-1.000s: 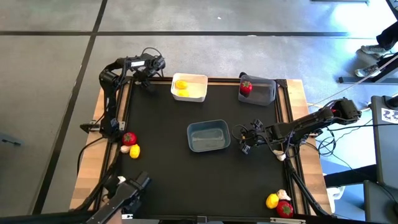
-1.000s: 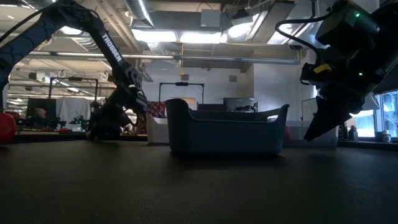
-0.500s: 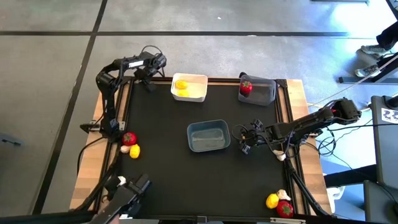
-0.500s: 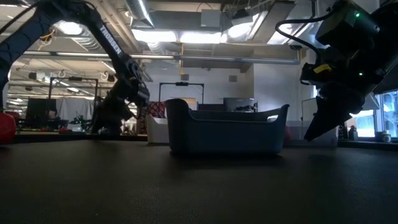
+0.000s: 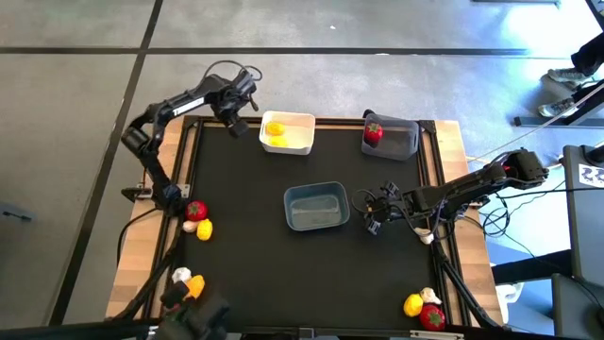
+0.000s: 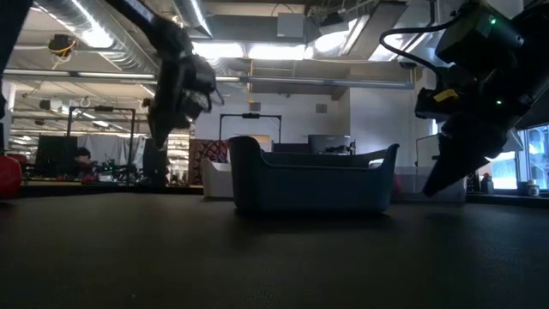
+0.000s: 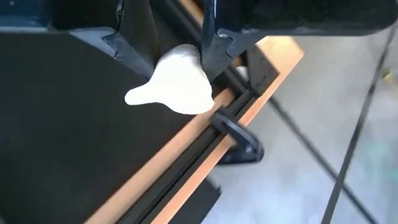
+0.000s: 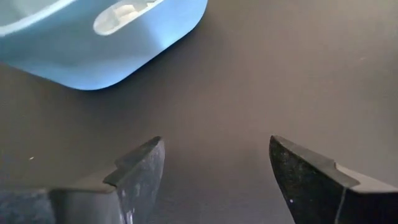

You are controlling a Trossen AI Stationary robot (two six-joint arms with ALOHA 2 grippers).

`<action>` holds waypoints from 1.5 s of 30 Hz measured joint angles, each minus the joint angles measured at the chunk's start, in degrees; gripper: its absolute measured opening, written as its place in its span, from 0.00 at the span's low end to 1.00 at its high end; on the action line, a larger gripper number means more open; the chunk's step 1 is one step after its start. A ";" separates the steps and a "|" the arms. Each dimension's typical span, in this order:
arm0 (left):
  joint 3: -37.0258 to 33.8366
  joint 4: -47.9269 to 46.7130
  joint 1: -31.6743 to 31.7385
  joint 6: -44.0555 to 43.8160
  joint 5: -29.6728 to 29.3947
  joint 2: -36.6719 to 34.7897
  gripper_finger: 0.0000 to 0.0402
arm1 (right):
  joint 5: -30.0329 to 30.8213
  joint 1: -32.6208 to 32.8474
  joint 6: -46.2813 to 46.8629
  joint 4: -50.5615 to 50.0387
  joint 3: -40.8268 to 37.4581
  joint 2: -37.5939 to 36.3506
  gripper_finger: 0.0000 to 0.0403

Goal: Sort produce into baskets
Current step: Put the white garlic into the blue bin

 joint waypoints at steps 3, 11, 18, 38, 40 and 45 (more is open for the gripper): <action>0.00 0.04 -2.01 -1.93 2.82 -3.40 0.24 | -0.13 0.00 -0.47 0.01 0.00 0.00 0.72; 0.04 0.29 -8.49 -5.97 11.33 -9.73 0.24 | -0.18 0.00 -0.59 0.10 0.00 0.00 0.72; 0.04 0.85 -14.39 -6.16 23.59 -10.21 0.24 | -3.22 0.00 -1.31 -0.58 1.87 0.00 0.72; 0.04 19.95 -32.31 -6.79 36.57 -10.21 0.24 | 4.82 0.00 -24.43 -0.61 21.70 0.00 0.72; 0.04 22.64 -33.67 -7.89 36.57 -10.21 0.24 | 4.97 0.00 -27.25 3.14 21.75 0.00 0.72; 0.02 29.18 -36.59 -11.62 36.53 -9.07 0.24 | 3.03 0.00 -34.30 11.32 21.77 0.00 0.72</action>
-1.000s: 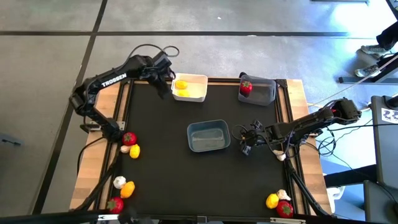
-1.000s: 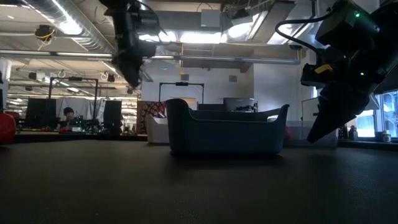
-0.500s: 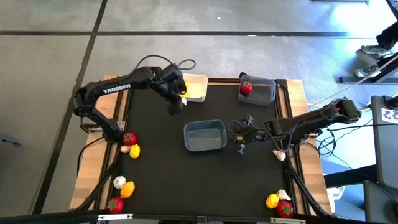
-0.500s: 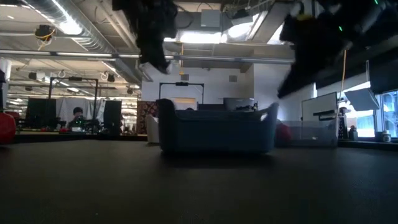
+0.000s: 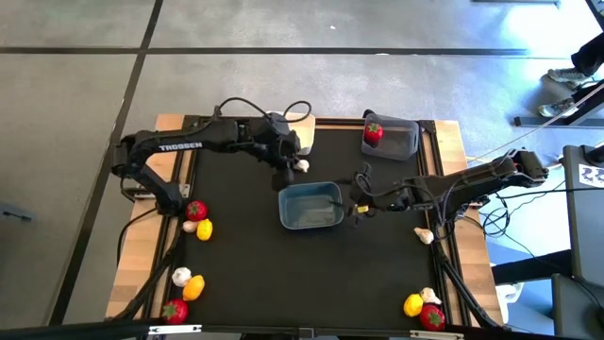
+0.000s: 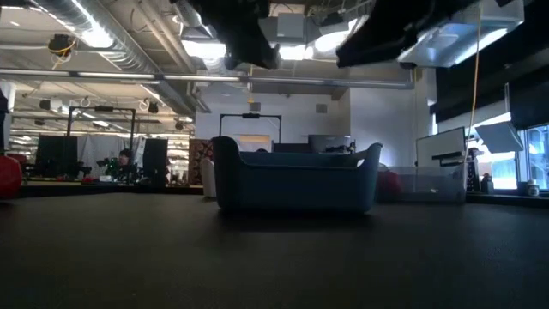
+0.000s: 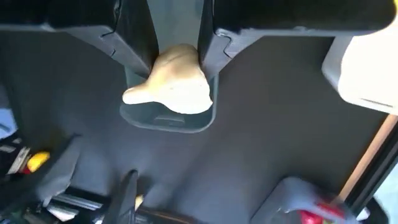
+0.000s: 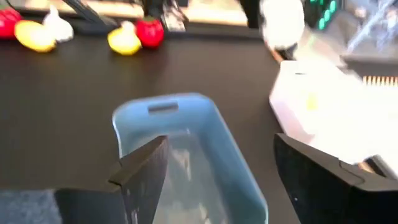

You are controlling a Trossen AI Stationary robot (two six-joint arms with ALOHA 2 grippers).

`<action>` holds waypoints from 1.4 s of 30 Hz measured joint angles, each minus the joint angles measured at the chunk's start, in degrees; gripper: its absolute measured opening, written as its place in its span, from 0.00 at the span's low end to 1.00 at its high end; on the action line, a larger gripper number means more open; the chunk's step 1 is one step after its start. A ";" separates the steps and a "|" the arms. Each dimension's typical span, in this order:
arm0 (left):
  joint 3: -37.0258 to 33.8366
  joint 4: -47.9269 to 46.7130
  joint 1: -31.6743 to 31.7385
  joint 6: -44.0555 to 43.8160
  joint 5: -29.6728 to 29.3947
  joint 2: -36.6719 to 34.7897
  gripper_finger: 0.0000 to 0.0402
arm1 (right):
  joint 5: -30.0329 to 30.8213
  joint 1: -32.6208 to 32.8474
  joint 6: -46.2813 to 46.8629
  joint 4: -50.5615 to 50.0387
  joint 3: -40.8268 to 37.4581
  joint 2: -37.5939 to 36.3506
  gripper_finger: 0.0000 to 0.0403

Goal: Sort produce into baskets
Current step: Put the white garlic into the blue bin

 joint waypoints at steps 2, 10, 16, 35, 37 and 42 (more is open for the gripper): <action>0.02 2.27 -1.00 -1.04 -0.05 0.49 0.24 | -0.17 0.00 -3.15 3.29 0.00 0.00 0.72; 0.00 7.85 -4.36 -3.92 -0.11 2.81 0.24 | -0.11 0.00 -16.50 11.85 0.00 0.00 0.63; 0.00 14.26 -6.35 -5.69 -0.12 4.96 0.24 | -0.04 0.00 -20.25 14.79 0.00 0.00 0.48; -0.02 20.46 -7.66 -7.99 -0.18 7.12 0.26 | 2.82 0.00 -21.89 12.81 -0.04 0.07 0.25; -0.02 20.48 -7.65 -7.99 -0.20 7.12 0.26 | 2.82 0.00 -21.93 12.80 -0.04 0.07 0.21; -0.02 20.49 -7.64 -7.81 -0.47 7.12 0.26 | 3.41 0.00 -23.23 12.68 -0.04 0.07 0.09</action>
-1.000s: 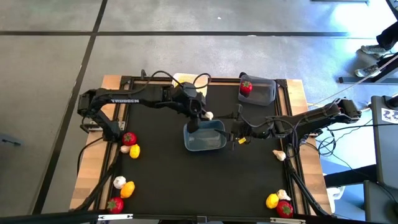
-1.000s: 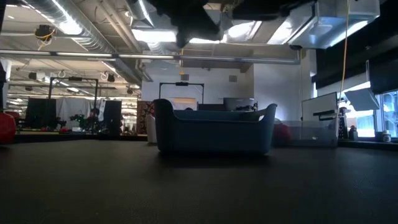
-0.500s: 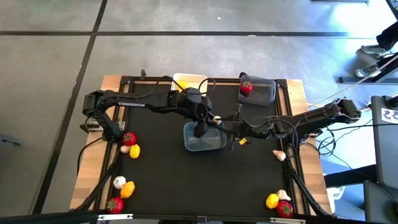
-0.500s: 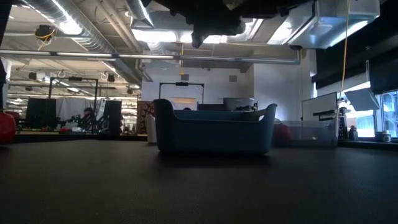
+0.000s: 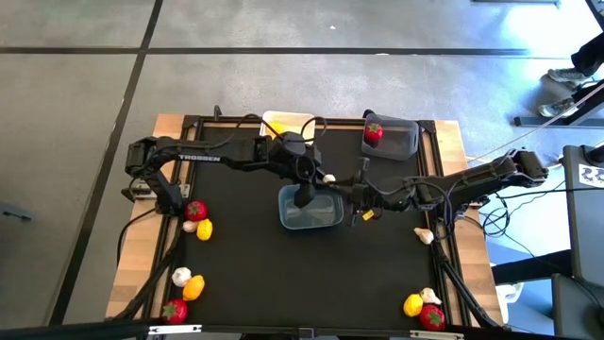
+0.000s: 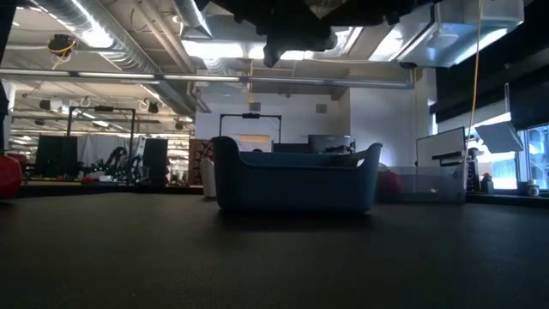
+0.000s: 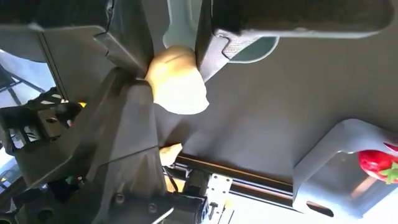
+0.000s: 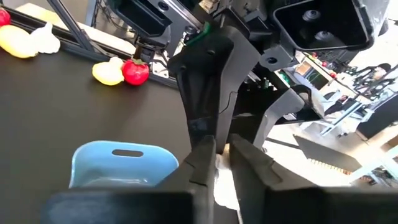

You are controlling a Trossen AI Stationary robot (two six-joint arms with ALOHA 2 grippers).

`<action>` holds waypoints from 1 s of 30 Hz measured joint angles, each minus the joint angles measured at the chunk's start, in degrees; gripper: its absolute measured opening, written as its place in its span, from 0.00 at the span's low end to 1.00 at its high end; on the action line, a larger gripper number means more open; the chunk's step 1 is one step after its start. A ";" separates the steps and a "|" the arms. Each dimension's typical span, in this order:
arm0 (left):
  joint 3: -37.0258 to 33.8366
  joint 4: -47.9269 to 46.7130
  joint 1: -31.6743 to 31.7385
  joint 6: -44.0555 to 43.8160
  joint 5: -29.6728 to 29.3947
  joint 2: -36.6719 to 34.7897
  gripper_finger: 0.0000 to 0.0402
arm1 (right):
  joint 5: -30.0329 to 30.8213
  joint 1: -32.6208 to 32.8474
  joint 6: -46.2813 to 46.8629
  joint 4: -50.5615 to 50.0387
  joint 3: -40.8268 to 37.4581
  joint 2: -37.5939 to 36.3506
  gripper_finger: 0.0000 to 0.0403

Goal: Sort produce into baskets
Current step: Put the white garlic into the blue bin

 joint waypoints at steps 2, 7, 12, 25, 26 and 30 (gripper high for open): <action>0.00 0.11 0.04 1.64 -0.19 0.00 0.26 | 0.79 0.02 -0.13 -0.06 0.00 0.00 0.04; 0.00 0.52 -0.06 2.64 -0.96 -0.02 0.26 | 1.23 0.02 -0.11 -0.06 0.00 -0.02 0.03; 0.00 0.15 -0.07 1.97 -1.50 -0.09 0.36 | 1.41 0.04 -0.06 -0.10 0.00 -0.02 0.02; 0.04 -20.22 0.12 3.08 -2.08 -1.40 0.51 | -2.36 -0.07 9.57 -4.55 -0.02 0.00 0.01; 0.04 -22.55 -0.17 3.45 -2.10 -1.40 0.50 | -3.15 -0.07 10.93 -5.67 -0.02 0.00 0.01; 0.02 -29.37 -2.07 4.29 -3.31 -1.38 0.50 | -7.51 -0.07 15.98 -11.07 -0.02 0.00 0.02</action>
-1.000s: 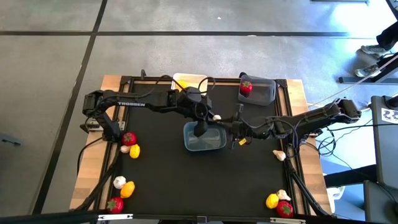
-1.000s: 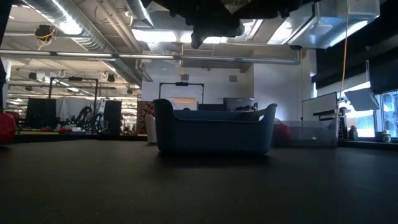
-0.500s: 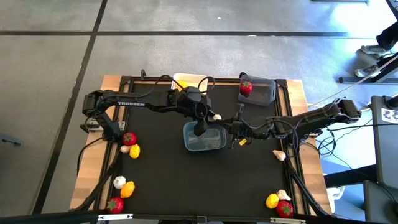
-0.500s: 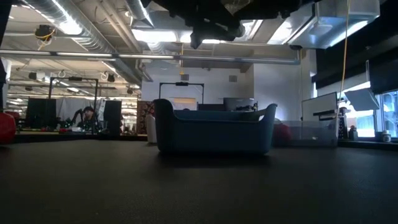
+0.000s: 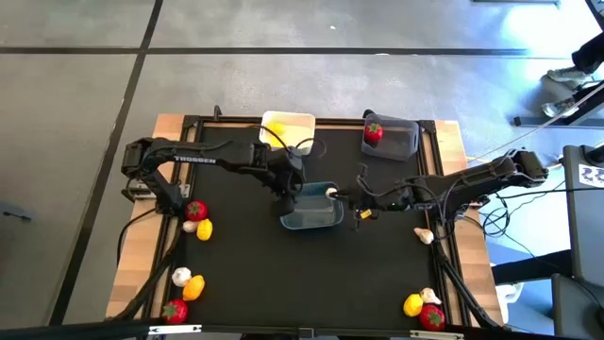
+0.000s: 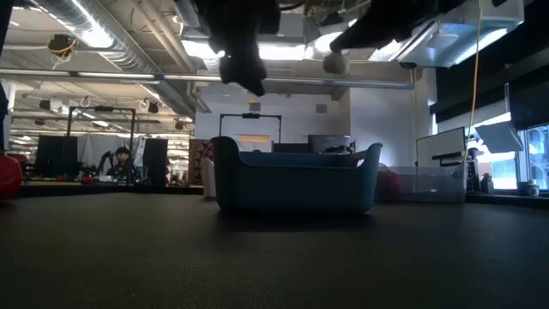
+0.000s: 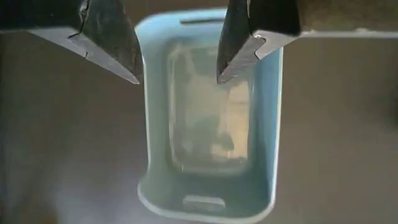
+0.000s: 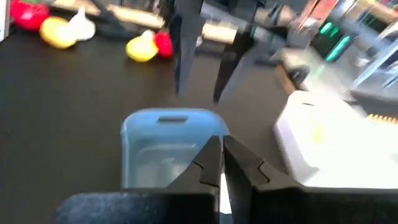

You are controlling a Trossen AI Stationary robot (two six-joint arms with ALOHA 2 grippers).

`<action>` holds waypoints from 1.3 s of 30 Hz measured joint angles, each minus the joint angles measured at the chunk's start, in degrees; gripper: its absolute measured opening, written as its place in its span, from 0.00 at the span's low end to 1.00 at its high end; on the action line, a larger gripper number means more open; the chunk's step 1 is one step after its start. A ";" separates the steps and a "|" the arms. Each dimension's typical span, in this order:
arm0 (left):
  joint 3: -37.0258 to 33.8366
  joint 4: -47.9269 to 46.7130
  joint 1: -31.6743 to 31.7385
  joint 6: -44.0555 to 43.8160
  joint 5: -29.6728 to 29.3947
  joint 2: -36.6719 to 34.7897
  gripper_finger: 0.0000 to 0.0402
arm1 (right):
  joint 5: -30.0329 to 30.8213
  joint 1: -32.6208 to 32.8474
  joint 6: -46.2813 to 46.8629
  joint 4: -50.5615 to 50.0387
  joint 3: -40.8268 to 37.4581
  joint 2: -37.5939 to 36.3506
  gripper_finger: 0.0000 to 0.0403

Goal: Sort produce into baskets
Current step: Put the white garlic into the blue bin

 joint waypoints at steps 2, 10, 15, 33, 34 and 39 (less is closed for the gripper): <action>0.00 -0.93 -1.59 -0.23 -1.86 0.04 0.50 | -0.63 0.00 2.23 -1.60 -0.09 0.05 0.02; 0.00 -0.50 -9.09 -0.39 -12.38 0.09 0.50 | -5.66 -2.47 7.72 -0.31 -1.09 5.39 0.03; 0.00 -0.49 -12.97 1.52 -15.81 0.09 0.50 | -8.33 -6.35 10.42 1.29 -1.14 10.05 0.03; -4.09 4.29 -16.05 1.56 -23.98 -1.11 0.50 | -13.71 -12.74 17.12 5.25 -1.11 20.50 0.03; -5.48 5.68 -16.05 1.54 -23.97 -1.72 0.50 | -13.71 -12.74 17.26 5.60 -1.11 21.06 0.03; -11.33 10.74 -15.41 0.79 -23.92 -4.35 0.50 | -13.81 -13.22 17.54 7.52 -1.09 21.59 0.03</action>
